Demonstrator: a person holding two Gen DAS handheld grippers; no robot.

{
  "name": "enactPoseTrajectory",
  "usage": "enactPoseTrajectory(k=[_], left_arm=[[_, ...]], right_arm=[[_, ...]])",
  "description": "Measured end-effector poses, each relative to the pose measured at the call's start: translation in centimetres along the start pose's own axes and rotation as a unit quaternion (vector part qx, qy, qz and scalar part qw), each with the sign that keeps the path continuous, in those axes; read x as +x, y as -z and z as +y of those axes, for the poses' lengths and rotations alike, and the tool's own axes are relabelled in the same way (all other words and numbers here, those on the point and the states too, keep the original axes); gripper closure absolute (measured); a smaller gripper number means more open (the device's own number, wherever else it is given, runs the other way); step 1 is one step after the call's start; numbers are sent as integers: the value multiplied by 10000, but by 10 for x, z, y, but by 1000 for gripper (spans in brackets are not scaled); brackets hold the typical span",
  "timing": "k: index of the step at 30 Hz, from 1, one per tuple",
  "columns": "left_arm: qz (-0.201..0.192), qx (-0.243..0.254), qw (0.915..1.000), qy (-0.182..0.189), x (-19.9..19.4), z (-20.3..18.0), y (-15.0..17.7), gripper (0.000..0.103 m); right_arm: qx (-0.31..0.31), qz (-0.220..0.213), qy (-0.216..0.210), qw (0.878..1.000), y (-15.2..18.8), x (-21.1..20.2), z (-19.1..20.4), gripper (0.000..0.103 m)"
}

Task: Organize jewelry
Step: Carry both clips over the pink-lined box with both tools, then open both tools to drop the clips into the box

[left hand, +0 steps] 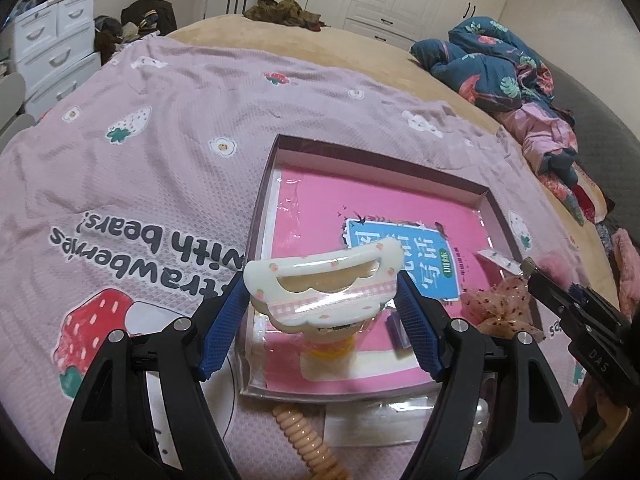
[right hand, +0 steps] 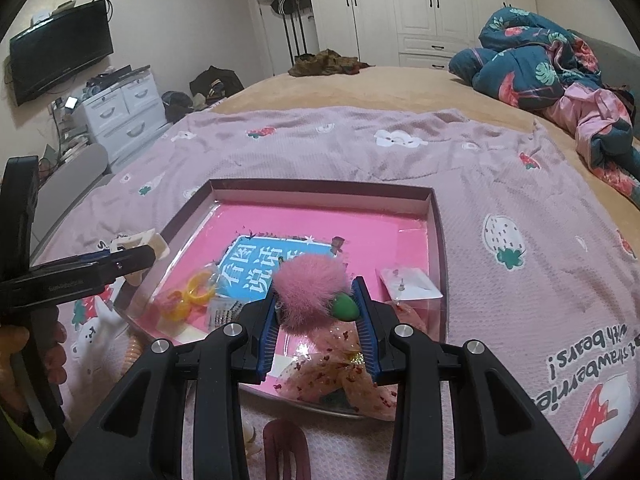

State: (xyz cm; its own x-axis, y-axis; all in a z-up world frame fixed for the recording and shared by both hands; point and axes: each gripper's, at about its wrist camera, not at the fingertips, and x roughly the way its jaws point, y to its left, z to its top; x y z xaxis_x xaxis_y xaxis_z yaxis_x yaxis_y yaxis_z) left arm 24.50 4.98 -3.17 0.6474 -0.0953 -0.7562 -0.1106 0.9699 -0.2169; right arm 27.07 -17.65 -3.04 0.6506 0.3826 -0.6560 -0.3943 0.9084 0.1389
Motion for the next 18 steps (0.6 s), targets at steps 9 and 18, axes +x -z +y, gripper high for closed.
enactPoseTrajectory(k=[9,18], left_arm=[[234,152,9996,-54,16,-3,-5,38],[334,263,9991,-71,22,-6,-7,37]], right_arm=[[89,167,39,9998,-1,16,-2,70],[43,355,32,9994,-1,34,6,70]])
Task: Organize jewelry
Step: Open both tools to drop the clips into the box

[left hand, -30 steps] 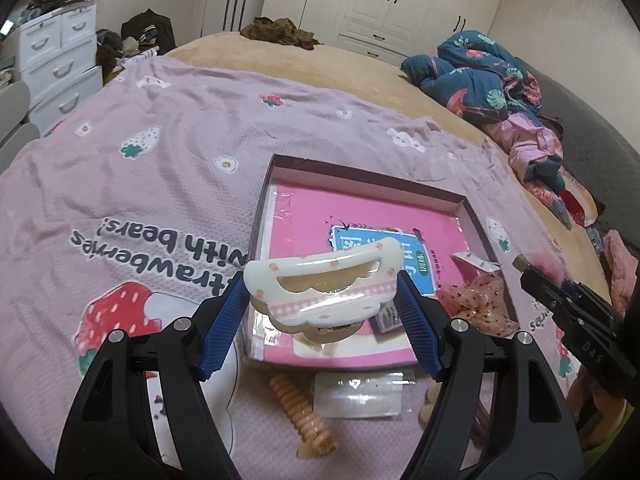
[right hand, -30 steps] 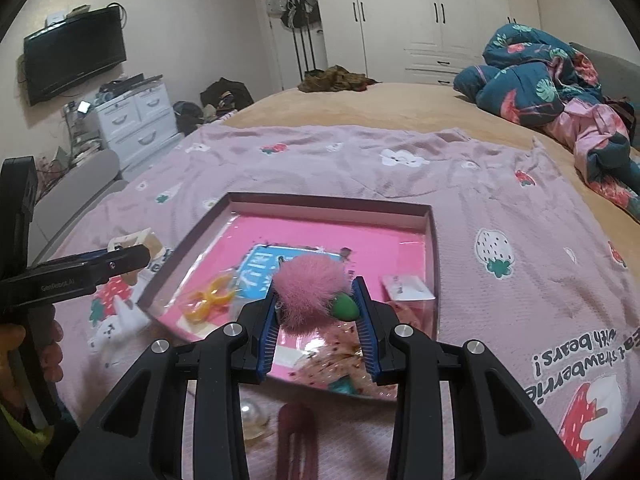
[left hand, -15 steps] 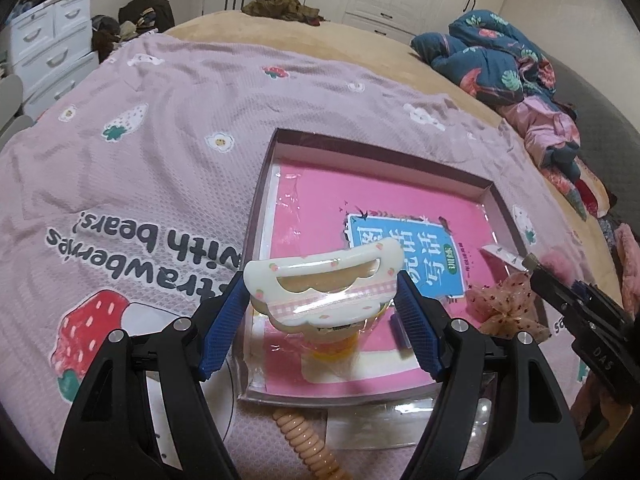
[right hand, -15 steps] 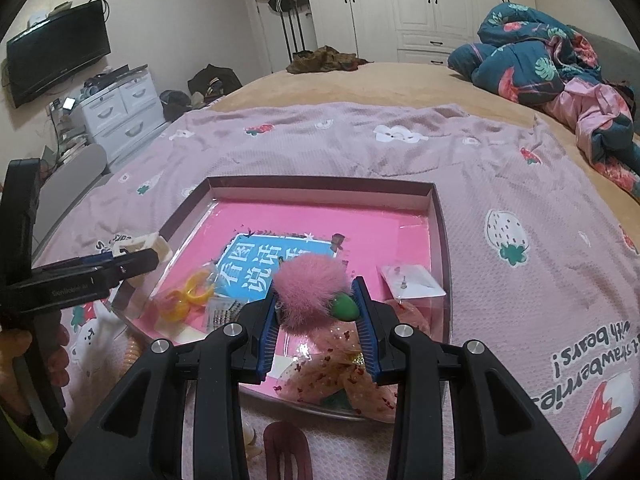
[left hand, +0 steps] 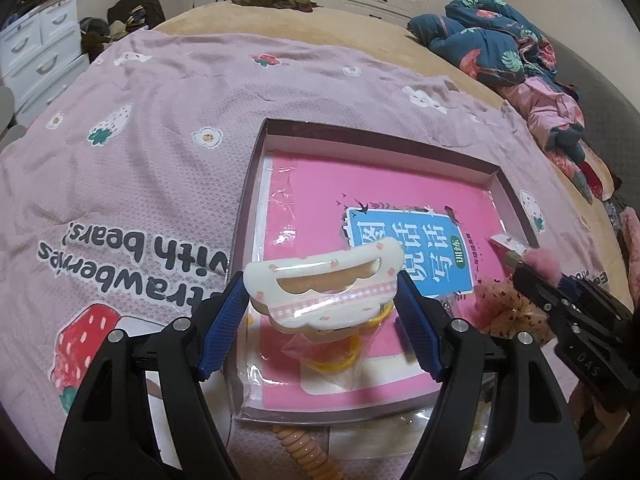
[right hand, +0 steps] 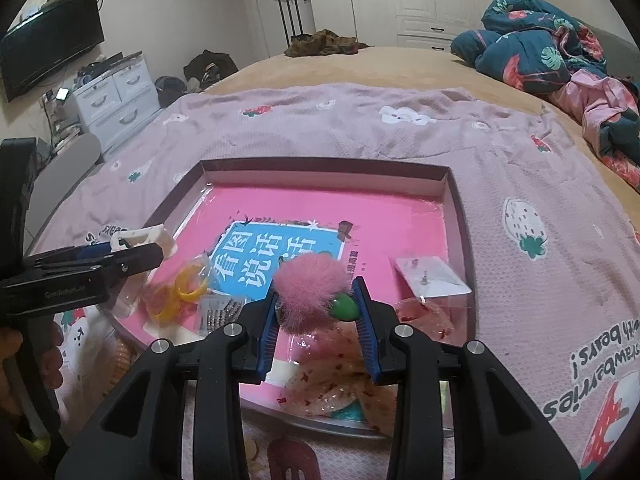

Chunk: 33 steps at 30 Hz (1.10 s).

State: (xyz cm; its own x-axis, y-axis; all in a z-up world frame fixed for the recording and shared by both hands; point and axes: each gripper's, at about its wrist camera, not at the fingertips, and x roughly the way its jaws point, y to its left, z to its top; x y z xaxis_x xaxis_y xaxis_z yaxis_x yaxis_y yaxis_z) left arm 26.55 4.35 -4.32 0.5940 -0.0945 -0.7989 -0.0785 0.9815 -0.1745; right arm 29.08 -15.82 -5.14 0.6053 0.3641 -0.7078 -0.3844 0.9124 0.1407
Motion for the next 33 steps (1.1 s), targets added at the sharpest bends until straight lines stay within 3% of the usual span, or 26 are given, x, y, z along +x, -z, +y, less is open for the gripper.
enactPoseTrajectory(k=[16,19,33], left_arm=[[-127,-84,9999,42,-20,7,5,31],[-149,-148,9998,38,-26,10,7,31],[-298,-334,9990,49,-58,18,20,31]], right_arm=[[-49,320,-38,9995,14,12,15,69],[55,314,-49,9995,16,8,13,51],[125,-134,56,9998,13,-41,14,14]])
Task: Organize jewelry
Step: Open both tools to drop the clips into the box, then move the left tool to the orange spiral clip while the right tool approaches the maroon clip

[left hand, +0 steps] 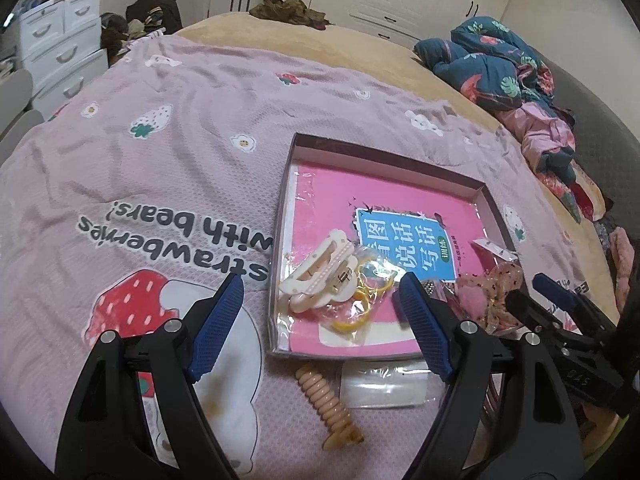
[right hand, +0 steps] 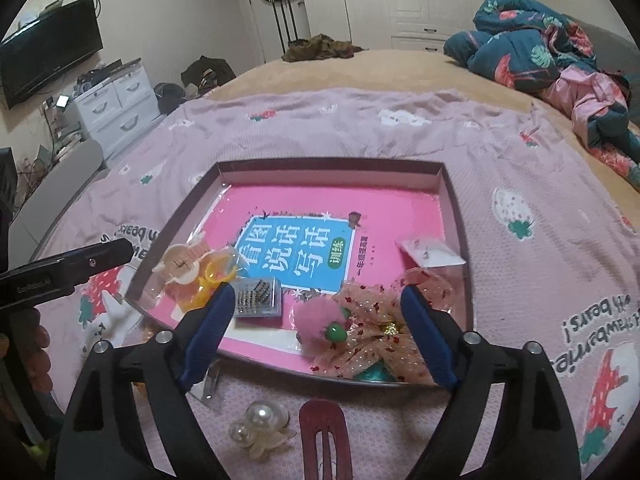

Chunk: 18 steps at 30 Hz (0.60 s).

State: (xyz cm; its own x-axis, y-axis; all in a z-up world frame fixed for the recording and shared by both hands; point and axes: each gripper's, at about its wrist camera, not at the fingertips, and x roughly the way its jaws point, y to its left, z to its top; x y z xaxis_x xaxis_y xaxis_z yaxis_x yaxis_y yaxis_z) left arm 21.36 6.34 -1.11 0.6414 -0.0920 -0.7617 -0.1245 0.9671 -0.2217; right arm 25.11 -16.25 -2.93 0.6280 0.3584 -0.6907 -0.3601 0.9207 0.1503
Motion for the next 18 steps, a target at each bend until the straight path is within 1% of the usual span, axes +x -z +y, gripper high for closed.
enactPoseTrajectory(k=[1,2,6,8,18], left_arm=[[-26,-15,10000,-4,-3,1,0,29],[-54,-32,10000,-3,-7,1,1,26],[-147,-77,9999,1,-20,4,3,25],[-200,-107,9997,-12,-27,5,4,20],[-456,-200,9988,14,-62,9,13,13]], right_arm=[[-5,-29,16,10000,0,-3,0,11],[-7,-74,48,10000,0,-7,0,11],[2,-170,82,9998,-1,-21,0,10],[-9,-226,96,9997,-1,-30,0,10],[-104,-513,105,9986,3,-67,9,10]])
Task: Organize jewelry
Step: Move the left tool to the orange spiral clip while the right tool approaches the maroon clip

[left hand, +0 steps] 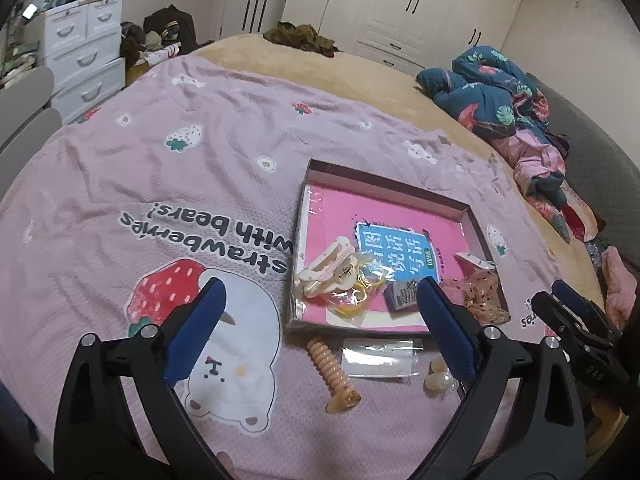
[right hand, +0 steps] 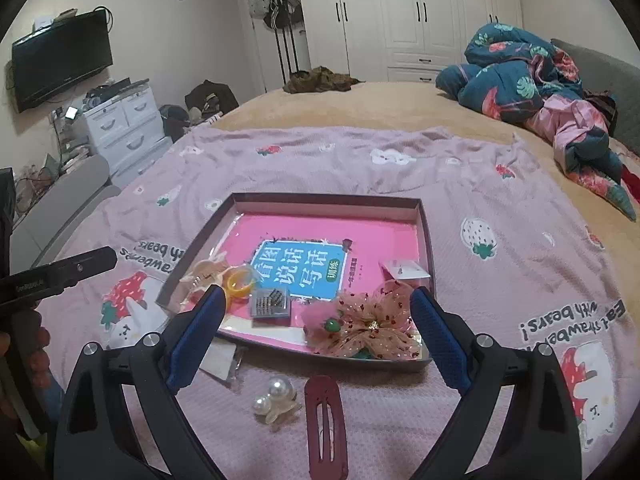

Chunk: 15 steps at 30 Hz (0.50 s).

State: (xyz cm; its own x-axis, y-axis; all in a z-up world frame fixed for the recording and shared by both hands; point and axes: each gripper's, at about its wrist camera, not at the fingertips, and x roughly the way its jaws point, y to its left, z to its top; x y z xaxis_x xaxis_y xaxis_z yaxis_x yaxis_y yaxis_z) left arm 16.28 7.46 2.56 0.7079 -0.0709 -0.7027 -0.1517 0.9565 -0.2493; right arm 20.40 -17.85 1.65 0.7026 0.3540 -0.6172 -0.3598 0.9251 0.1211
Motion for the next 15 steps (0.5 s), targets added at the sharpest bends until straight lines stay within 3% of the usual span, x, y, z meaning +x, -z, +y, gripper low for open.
enactPoseTrajectory(k=[15], left_arm=[[-288,19,9996,28,-40,0,23,10]], right_arm=[[-139,-263,-7,9996,14,-46,10,6]])
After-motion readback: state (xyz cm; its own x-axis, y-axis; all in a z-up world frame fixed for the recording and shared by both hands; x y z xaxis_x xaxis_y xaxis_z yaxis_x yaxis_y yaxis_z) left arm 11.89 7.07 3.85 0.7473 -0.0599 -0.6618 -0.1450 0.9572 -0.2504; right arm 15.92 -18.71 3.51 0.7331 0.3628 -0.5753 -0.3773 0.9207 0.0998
